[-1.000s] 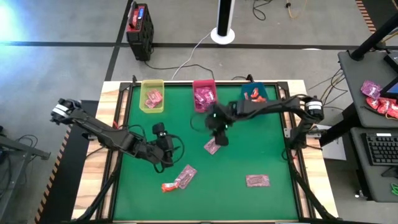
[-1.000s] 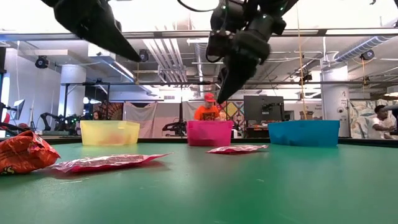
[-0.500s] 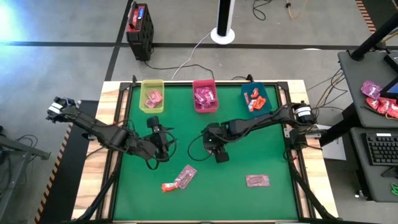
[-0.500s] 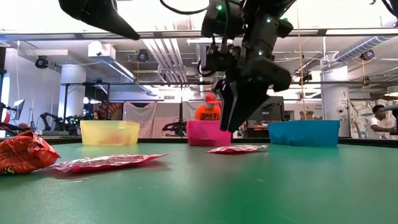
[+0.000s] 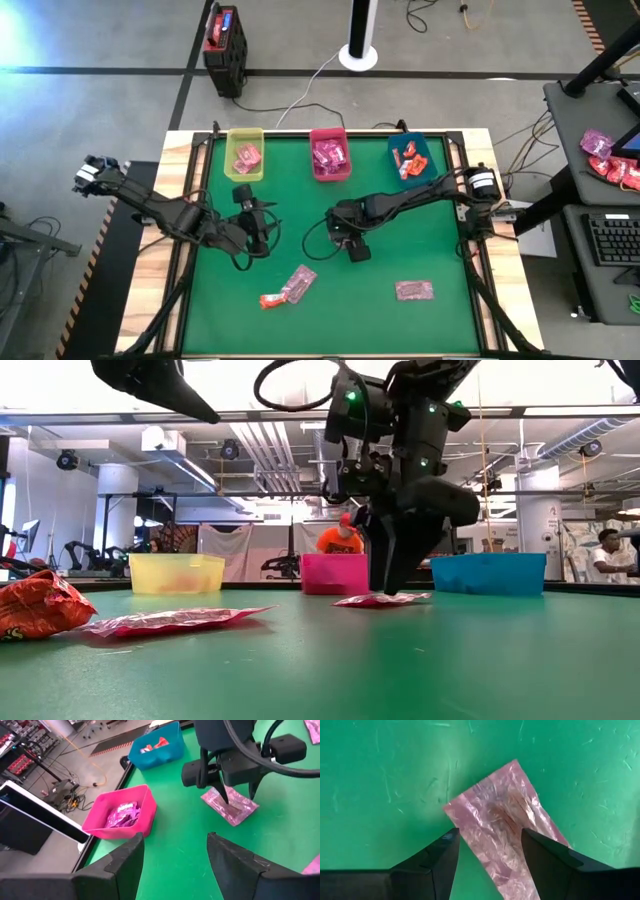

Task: Sort candy by brand, put in halloween buckets
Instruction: Put the pink candy into the yellow bin

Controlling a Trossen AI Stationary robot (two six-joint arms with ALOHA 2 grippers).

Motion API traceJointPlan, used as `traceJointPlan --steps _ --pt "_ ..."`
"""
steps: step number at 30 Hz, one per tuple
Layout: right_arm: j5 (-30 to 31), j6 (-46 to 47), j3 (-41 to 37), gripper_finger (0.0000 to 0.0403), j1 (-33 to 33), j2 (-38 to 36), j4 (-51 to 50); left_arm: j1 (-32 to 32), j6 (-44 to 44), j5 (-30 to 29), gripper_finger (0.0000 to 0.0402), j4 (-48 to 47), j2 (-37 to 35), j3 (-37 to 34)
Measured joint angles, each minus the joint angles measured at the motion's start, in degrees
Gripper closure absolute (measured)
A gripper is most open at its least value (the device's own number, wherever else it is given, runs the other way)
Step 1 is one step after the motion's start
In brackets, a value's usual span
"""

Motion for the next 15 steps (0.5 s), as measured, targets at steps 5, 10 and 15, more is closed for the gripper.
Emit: traceJointPlan --steps 5,10,15 --pt "1.60 -0.18 -0.94 0.0195 0.00 1.39 1.24 0.00 -0.89 -0.02 0.0202 0.04 0.55 0.00" --pt "2.96 0.01 -1.05 0.0201 0.06 2.42 2.22 0.00 -1.31 0.00 0.0202 -0.01 1.52 -0.04" --pt "3.26 0.01 -1.05 0.0250 0.00 3.27 3.58 0.00 -1.96 -0.01 0.0202 0.05 2.40 -0.04"
